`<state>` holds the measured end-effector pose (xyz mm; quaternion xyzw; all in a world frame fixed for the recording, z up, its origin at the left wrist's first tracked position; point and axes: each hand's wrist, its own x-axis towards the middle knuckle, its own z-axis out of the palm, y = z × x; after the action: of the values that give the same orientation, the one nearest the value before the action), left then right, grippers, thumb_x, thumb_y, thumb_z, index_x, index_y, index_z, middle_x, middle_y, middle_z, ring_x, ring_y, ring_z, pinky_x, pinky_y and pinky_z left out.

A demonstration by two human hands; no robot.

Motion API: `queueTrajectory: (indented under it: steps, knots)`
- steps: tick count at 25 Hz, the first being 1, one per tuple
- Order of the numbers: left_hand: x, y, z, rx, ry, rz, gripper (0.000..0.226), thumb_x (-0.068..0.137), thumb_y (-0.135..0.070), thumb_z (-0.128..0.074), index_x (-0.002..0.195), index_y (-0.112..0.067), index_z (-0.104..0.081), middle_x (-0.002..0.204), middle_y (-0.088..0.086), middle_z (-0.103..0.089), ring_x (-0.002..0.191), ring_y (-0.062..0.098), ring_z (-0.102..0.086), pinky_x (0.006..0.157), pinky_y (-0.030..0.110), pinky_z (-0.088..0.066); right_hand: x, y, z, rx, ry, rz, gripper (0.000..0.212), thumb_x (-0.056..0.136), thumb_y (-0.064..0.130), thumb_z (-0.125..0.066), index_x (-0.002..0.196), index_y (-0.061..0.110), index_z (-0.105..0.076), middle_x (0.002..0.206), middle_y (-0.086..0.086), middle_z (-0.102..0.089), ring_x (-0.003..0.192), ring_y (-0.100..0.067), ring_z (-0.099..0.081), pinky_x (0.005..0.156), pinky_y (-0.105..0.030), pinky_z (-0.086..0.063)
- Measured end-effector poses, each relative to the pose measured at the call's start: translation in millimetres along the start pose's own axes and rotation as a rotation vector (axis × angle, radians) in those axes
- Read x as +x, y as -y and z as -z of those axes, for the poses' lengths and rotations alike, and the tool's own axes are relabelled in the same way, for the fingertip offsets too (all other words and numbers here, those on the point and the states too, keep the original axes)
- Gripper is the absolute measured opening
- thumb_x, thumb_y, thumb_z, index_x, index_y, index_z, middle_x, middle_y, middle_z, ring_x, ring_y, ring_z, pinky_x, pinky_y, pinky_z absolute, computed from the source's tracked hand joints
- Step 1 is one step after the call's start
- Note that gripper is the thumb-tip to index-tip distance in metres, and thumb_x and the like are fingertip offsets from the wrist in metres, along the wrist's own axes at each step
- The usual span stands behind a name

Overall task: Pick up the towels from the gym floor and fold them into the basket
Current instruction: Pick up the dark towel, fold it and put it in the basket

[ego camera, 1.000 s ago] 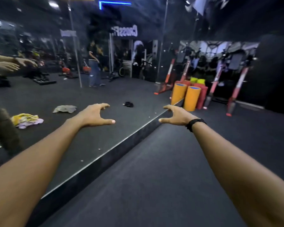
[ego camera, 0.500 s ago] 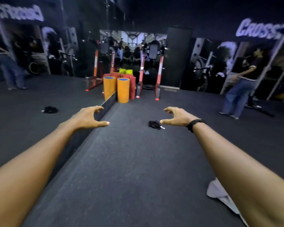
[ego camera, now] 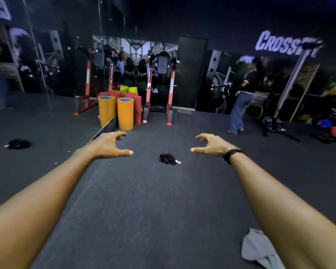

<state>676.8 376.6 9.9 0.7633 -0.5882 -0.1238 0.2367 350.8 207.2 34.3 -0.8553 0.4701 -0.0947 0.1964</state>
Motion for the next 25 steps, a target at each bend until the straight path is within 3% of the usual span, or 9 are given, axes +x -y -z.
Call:
queueTrajectory:
  steps: [10, 25]
  knots:
    - [259, 38, 20, -0.053, 0.066, -0.005, 0.087, 0.071, -0.057, -0.073, 0.144, -0.024, -0.038, 0.14, 0.004, -0.049, 0.13, 0.023, -0.045, 0.105, 0.039, -0.038, 228, -2, 15, 0.058, 0.004, -0.035, 0.073, 0.077, 0.051, -0.071, 0.139, 0.023, -0.044, 0.142, -0.006, -0.048, 0.126, -0.02, -0.051, 0.104, -0.034, -0.041]
    - [648, 31, -60, -0.134, 0.074, 0.024, 0.085, 0.072, -0.053, -0.075, 0.143, -0.021, -0.04, 0.141, 0.006, -0.049, 0.129, 0.022, -0.046, 0.104, 0.037, -0.038, 609, -161, 68, 0.117, 0.018, -0.086, 0.078, 0.076, 0.058, -0.069, 0.141, 0.025, -0.042, 0.143, -0.004, -0.046, 0.125, -0.021, -0.05, 0.097, -0.032, -0.039]
